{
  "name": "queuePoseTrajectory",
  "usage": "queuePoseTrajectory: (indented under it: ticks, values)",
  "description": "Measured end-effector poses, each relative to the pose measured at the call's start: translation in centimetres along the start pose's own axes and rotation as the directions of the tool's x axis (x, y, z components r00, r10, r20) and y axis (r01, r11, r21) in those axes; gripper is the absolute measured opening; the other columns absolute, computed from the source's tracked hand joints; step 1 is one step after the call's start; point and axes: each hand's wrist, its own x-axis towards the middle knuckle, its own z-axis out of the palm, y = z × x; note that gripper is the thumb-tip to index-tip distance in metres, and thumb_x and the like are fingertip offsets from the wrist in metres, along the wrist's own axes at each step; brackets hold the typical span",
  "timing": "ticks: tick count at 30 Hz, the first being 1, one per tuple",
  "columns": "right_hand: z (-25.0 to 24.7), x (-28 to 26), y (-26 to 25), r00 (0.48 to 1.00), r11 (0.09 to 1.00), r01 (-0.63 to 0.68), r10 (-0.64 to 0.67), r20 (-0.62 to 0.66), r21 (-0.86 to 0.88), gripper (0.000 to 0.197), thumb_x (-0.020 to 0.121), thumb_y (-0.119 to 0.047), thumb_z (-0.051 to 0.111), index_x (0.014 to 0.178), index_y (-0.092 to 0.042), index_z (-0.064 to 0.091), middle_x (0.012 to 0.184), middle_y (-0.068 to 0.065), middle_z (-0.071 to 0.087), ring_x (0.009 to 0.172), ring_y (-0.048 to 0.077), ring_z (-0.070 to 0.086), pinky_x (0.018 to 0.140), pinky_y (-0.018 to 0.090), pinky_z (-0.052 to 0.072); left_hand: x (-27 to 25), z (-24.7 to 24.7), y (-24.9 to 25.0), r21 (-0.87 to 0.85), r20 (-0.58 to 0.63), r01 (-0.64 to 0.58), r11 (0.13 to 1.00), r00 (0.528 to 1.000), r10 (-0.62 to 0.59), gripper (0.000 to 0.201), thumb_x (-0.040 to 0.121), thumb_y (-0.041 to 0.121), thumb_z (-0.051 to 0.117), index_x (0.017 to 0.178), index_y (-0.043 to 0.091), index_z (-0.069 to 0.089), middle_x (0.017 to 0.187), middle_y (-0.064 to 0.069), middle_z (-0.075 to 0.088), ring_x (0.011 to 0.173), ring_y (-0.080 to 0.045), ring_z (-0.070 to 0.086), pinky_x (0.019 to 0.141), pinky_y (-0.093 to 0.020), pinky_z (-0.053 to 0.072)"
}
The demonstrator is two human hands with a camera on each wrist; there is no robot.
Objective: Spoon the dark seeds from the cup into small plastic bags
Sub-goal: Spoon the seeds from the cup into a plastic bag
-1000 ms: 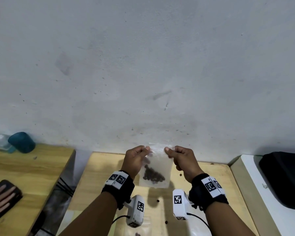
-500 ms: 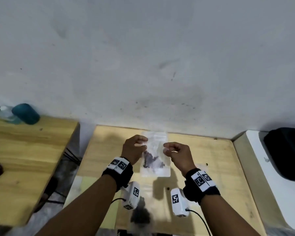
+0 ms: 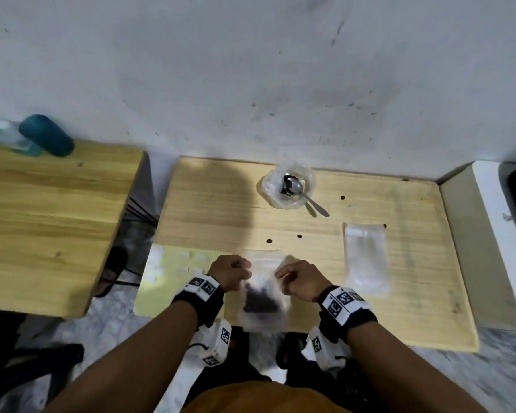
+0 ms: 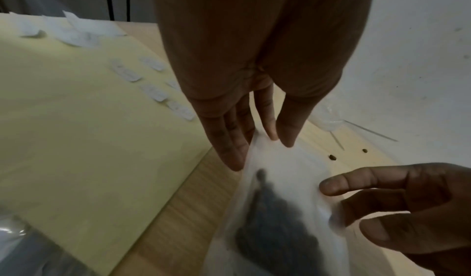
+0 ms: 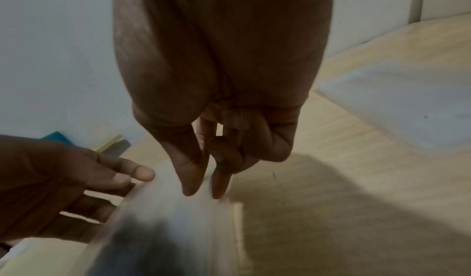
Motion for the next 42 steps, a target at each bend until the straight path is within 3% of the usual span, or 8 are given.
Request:
queuePoseTrajectory:
  ticks: [4,8,12,15,20,24,31,42]
  values:
    - [-0.3,-0.1,0.5,1.000,0.999,-0.031,0.031,0.003,-0.042,0.036,0.077,-0.005,0.071,0.105,-0.027,0.073,0.107,-0.009,0.063,0.101,0.014,0.063,0.088,0.023,0.050,0.0,-0.3,0.9,0.143,-0.005,-0.063,0.988,0.998,0.064,0.010,0.080,0.013,0.072,0.085,0.021,0.071,0.086,-0.004,0.066,0.070,-0.015,0.057,0.066,-0.023,0.045]
    - [-2.4,-0.7,1.1,0.991,1.000,0.005,-0.002,-0.132,0.021,0.027,0.078,-0.009,0.074,0.097,-0.028,0.071,0.099,-0.012,0.063,0.098,0.014,0.062,0.081,0.018,0.045,0.0,-0.2,3.0,0.399,-0.187,-0.197,0.895,0.938,0.290,0.014,0.081,0.028,0.071,0.095,0.025,0.070,0.113,-0.003,0.056,0.098,-0.023,0.059,0.088,-0.027,0.045]
    - [-6.3,-2.1,3.1,0.931,0.987,0.024,0.037,-0.364,0.160,0.021,0.080,-0.015,0.075,0.082,-0.034,0.066,0.084,-0.020,0.063,0.082,0.003,0.061,0.069,0.009,0.045,0.1,3.3,6.4,0.361,-0.165,-0.282,0.889,0.919,0.359,0.012,0.082,0.026,0.071,0.092,0.021,0.069,0.101,-0.001,0.064,0.093,-0.018,0.060,0.086,-0.028,0.046]
    - [-9.2,-2.7,6.1,0.859,0.973,-0.069,0.171,-0.483,0.221,0.018,0.079,-0.021,0.076,0.091,-0.030,0.067,0.095,-0.006,0.067,0.096,0.019,0.065,0.086,0.031,0.051,0.7,7.6,8.9,0.243,-0.066,-0.284,0.927,0.949,0.308,0.006,0.079,0.022,0.073,0.080,0.022,0.068,0.088,-0.003,0.070,0.088,-0.023,0.066,0.079,-0.028,0.049]
    - [-12.7,-3.6,11.3,0.738,0.927,-0.204,0.357,-0.572,0.315,0.045,0.079,-0.025,0.076,0.121,-0.018,0.062,0.118,0.008,0.065,0.105,0.029,0.062,0.088,0.037,0.052,2.0,15.1,11.6,0.108,0.144,-0.158,0.982,0.979,0.142,0.017,0.085,0.021,0.069,0.098,0.014,0.061,0.086,-0.004,0.064,0.068,-0.022,0.062,0.057,-0.026,0.047]
    - [-13.8,-3.5,13.9,0.735,0.910,-0.261,0.403,-0.545,0.321,0.056,0.079,-0.030,0.077,0.129,-0.014,0.057,0.126,0.009,0.062,0.113,0.031,0.060,0.092,0.037,0.051,3.3,19.5,12.1,0.128,0.128,-0.106,0.986,0.988,0.090,0.032,0.078,0.028,0.072,0.104,0.023,0.054,0.107,-0.005,0.067,0.095,-0.031,0.065,0.077,-0.039,0.054]
    - [-14.4,-2.2,14.8,0.795,0.919,-0.276,0.383,-0.471,0.281,0.048,0.080,-0.041,0.075,0.119,-0.016,0.061,0.117,0.003,0.066,0.109,0.025,0.061,0.087,0.029,0.045,4.5,22.4,12.4,0.181,0.054,-0.090,0.979,0.995,0.082,0.034,0.081,0.028,0.069,0.113,0.017,0.064,0.114,-0.006,0.066,0.107,-0.025,0.061,0.094,-0.042,0.053]
    - [-14.9,-2.2,16.0,0.708,0.874,-0.133,0.414,-0.572,0.468,0.016,0.075,-0.020,0.081,0.084,-0.026,0.069,0.087,-0.007,0.070,0.090,0.019,0.066,0.083,0.027,0.049,5.7,22.3,12.1,0.112,0.064,-0.100,0.989,0.994,0.093,0.029,0.081,0.023,0.072,0.107,0.013,0.069,0.116,-0.012,0.068,0.108,-0.031,0.064,0.097,-0.046,0.051]
